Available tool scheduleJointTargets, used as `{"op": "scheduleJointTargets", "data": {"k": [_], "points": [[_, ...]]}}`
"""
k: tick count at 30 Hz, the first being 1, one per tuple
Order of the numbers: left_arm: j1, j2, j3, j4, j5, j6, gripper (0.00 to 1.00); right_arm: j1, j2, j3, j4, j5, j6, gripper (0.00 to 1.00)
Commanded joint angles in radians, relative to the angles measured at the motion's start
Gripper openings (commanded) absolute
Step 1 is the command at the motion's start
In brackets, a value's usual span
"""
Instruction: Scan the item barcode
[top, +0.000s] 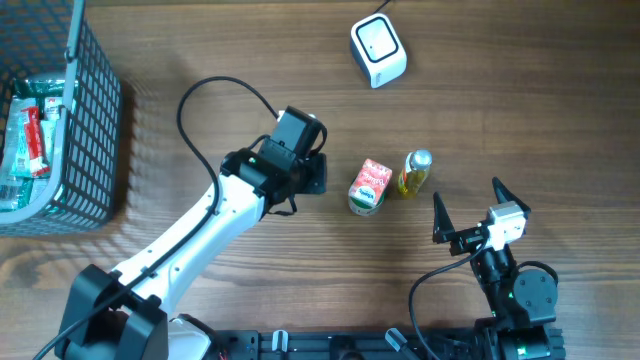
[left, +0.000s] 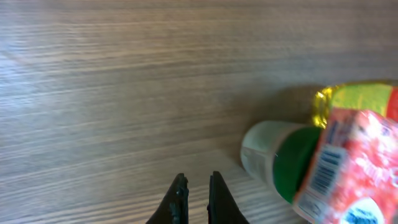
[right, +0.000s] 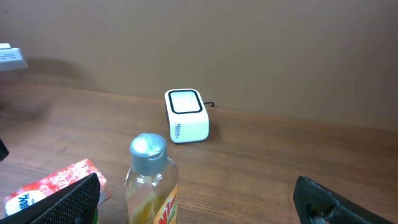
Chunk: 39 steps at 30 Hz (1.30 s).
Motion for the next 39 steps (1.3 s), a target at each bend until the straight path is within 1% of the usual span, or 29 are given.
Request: {"op": "scheduleJointTargets", "data": {"k": [1, 13, 16, 18, 20, 21, 22, 23, 24, 25, 26, 33, 34, 36, 39], "points": [[-0.024, -0.002, -0.008, 0.004, 0.039, -0.01, 0.04, -0.003, 0.002, -0.001, 0.003, -0.002, -0.005, 1.0], [-0.037, -0.002, -0.008, 0.012, 0.039, -0.029, 0.04, -0.003, 0.002, -0.001, 0.003, -0.001, -0.005, 1.0], [-0.037, -0.002, -0.008, 0.012, 0.039, -0.029, 0.06, -0.003, 0.002, -0.001, 0.003, -0.001, -0.005, 1.0], [-0.037, -0.002, -0.008, 0.012, 0.039, -0.029, 0.1, -0.003, 0.002, -0.001, 0.003, -0.001, -0.005, 1.0], [-0.037, -0.002, -0.008, 0.012, 0.039, -0.029, 0.11, -0.003, 0.002, -0.001, 0.003, -0.002, -0.005, 1.0], [-0.037, -0.002, -0.008, 0.012, 0.039, -0.029, 0.13, -0.003, 0.002, -0.001, 0.003, -0.001, -0.005, 1.0], [-0.037, -0.002, -0.008, 0.012, 0.039, -0.029, 0.23, -0.003, 0.002, -0.001, 0.003, -0.001, -0.005, 1.0], [-0.037, -0.002, -0.008, 0.012, 0.039, -0.029, 0.35, -0.003, 0.002, -0.001, 0.003, -0.001, -0.005, 1.0], [-0.037, -0.002, -0.008, 0.012, 0.039, -0.028, 0.58, -0.003, 0.002, -0.001, 0.003, -0.001, -0.004, 1.0], [-0.037, -0.002, -0.008, 0.013, 0.038, -0.028, 0.87, -0.003, 0.002, -0.001, 0.003, -0.001, -0.005, 1.0], [-0.037, -0.002, -0.008, 0.013, 0.038, -0.028, 1.0, -0.003, 0.002, -0.001, 0.003, -0.001, -0.005, 1.0], [-0.037, -0.002, -0.008, 0.016, 0.038, -0.028, 1.0, -0.003, 0.002, -0.001, 0.003, -0.001, -0.005, 1.0], [-0.037, -0.002, -0.008, 0.016, 0.039, -0.028, 0.99, -0.003, 0.002, -0.001, 0.003, -0.002, -0.005, 1.0], [-0.037, -0.002, -0.008, 0.016, 0.038, -0.028, 0.93, -0.003, 0.002, -0.001, 0.003, -0.001, -0.004, 1.0], [-0.037, -0.002, -0.008, 0.016, 0.039, -0.028, 0.94, -0.003, 0.002, -0.001, 0.003, -0.002, -0.005, 1.0]]}}
